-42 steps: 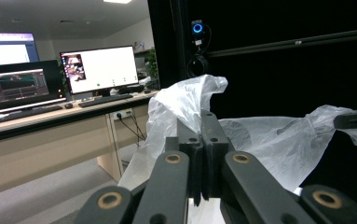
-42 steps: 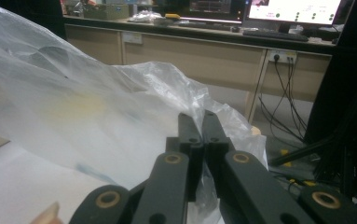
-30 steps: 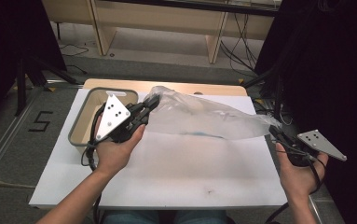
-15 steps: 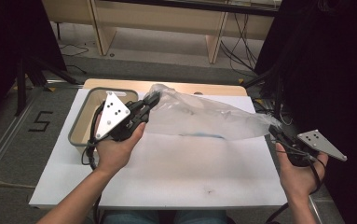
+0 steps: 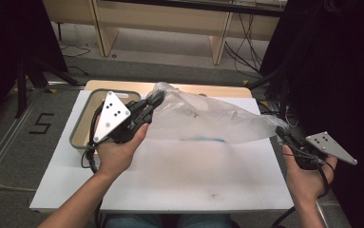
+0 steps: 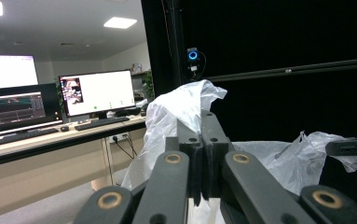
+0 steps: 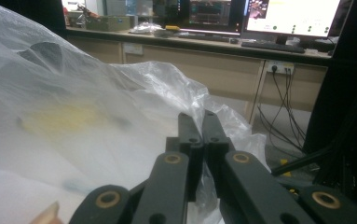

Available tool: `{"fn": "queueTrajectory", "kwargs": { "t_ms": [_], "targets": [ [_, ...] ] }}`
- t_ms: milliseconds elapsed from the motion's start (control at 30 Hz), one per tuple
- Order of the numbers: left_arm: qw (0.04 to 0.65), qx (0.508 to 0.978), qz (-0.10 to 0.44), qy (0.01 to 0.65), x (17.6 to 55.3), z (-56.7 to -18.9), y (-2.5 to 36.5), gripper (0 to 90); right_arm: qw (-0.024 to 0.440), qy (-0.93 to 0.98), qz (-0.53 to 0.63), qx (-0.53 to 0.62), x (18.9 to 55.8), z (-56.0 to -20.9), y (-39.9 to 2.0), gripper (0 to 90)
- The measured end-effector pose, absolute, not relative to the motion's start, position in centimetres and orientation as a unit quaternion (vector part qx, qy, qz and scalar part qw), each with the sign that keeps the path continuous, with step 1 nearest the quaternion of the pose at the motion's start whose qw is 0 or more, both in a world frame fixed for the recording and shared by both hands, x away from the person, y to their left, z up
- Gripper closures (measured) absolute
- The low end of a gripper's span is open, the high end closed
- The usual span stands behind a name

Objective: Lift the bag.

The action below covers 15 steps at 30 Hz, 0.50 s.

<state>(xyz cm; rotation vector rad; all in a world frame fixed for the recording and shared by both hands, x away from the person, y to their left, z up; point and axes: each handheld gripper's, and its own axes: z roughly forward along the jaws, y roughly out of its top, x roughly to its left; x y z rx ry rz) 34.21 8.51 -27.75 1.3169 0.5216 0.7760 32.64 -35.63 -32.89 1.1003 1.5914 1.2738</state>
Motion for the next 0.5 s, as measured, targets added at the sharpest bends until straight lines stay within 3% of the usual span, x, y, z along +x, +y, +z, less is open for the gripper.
{"fn": "queueTrajectory", "kwargs": {
  "t_ms": [500],
  "targets": [
    [0.655, 0.606, 0.356, 0.276, 37.5, -29.9, 8.9, 89.1, 0.397, 0.635, 0.5, 0.435, 34.0, -33.5, -34.8, 90.0]
  ]
}}
